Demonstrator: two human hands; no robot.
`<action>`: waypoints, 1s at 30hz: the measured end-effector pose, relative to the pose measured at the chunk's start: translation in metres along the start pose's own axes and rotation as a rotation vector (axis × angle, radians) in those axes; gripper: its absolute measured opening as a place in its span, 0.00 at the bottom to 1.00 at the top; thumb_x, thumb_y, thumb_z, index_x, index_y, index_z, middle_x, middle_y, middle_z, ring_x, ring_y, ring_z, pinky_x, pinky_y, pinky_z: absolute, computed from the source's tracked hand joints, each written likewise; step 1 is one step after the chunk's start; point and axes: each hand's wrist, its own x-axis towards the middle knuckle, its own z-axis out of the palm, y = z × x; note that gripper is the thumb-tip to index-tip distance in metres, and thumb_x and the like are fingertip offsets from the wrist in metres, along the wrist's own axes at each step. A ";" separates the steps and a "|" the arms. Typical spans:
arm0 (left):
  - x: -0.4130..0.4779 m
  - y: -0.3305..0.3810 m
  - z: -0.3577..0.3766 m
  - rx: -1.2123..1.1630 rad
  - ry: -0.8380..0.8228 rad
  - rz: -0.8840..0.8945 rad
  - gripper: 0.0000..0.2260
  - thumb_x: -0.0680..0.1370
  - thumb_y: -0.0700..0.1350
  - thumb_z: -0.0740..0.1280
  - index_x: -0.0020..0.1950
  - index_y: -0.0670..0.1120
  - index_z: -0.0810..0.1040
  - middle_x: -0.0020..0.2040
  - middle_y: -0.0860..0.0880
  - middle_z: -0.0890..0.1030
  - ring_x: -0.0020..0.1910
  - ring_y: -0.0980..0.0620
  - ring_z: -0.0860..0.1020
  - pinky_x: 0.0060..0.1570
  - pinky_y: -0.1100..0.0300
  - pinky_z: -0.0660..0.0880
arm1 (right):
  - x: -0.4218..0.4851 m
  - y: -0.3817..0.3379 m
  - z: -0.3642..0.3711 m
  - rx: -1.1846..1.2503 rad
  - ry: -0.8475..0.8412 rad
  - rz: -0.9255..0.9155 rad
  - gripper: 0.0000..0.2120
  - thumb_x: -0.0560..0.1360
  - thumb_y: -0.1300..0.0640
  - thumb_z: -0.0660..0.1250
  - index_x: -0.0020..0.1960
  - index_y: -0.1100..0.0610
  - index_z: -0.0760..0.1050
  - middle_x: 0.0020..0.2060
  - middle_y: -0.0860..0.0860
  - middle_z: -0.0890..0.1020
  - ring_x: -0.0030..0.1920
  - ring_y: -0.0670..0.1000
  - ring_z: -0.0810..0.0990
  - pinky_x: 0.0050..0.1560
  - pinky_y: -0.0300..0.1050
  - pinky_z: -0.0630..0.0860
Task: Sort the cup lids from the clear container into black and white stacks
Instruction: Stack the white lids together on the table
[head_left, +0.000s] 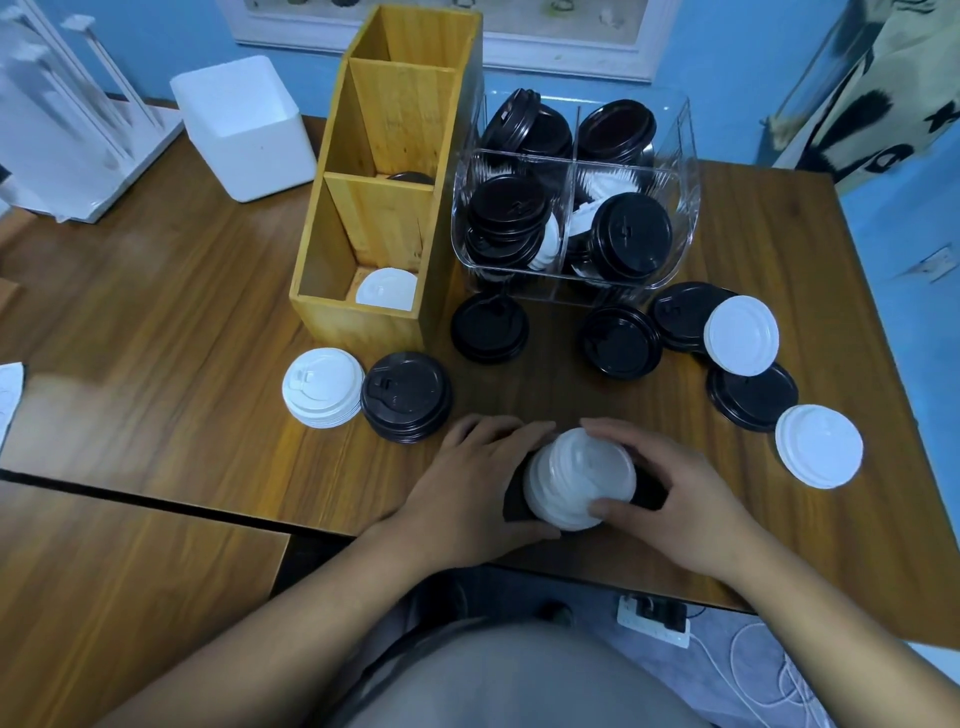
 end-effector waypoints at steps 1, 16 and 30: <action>0.000 0.001 0.000 0.005 0.012 0.001 0.45 0.67 0.67 0.77 0.78 0.50 0.67 0.67 0.53 0.76 0.69 0.56 0.64 0.70 0.64 0.52 | 0.000 0.000 -0.002 -0.010 -0.016 -0.007 0.32 0.67 0.53 0.80 0.68 0.46 0.74 0.67 0.37 0.76 0.69 0.40 0.73 0.69 0.40 0.70; -0.001 -0.001 0.001 -0.018 -0.020 -0.007 0.44 0.70 0.68 0.74 0.80 0.51 0.64 0.71 0.55 0.74 0.72 0.57 0.62 0.74 0.58 0.54 | 0.017 0.004 0.001 -0.441 -0.330 -0.198 0.31 0.77 0.42 0.68 0.77 0.43 0.62 0.74 0.36 0.61 0.75 0.32 0.51 0.71 0.26 0.47; 0.002 -0.001 0.003 -0.053 0.031 0.010 0.37 0.73 0.68 0.70 0.77 0.52 0.69 0.72 0.59 0.74 0.70 0.59 0.68 0.73 0.60 0.60 | -0.010 0.007 0.005 -0.039 0.081 0.108 0.29 0.73 0.47 0.74 0.71 0.39 0.68 0.67 0.33 0.73 0.65 0.37 0.74 0.65 0.41 0.75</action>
